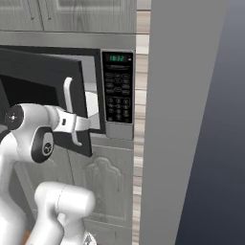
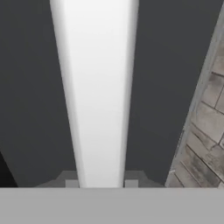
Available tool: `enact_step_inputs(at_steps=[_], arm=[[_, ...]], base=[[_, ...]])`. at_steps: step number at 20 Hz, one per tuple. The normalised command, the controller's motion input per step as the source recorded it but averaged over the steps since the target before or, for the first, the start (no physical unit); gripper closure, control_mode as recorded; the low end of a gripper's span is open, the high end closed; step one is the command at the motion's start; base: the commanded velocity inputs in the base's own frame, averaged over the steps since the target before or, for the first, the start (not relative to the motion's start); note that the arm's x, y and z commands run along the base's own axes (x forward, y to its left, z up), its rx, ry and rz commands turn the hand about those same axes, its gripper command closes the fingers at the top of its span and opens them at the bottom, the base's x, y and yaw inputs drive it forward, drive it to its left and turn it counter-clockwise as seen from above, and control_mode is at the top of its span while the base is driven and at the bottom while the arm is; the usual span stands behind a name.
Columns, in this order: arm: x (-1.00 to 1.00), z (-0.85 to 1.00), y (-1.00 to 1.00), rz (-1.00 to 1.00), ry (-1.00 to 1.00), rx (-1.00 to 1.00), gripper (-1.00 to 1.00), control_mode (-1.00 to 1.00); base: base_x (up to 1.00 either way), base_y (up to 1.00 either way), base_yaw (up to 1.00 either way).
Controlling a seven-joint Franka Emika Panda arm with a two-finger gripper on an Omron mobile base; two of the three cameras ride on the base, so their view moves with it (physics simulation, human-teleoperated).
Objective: Pick the hotdog bun from the counter and place it in the microwave. Then turn on the microwave.
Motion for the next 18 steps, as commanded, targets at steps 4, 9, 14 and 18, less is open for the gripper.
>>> enact_step_inputs(at_steps=[4,9,14,18], arm=[[-0.58,0.00,0.00,-0.07,-0.14,0.00,1.00,-1.00],[-0.58,0.00,0.00,-0.07,-0.16,0.00,1.00,-1.00],[-0.45,0.00,0.00,-0.07,-0.19,0.00,1.00,-1.00],[-0.36,0.00,0.00,-0.07,-0.21,-0.01,1.00,-1.00]], base=[[0.00,0.00,0.00],[0.00,0.00,0.00],[0.00,0.00,0.00],[0.00,0.00,0.00]])
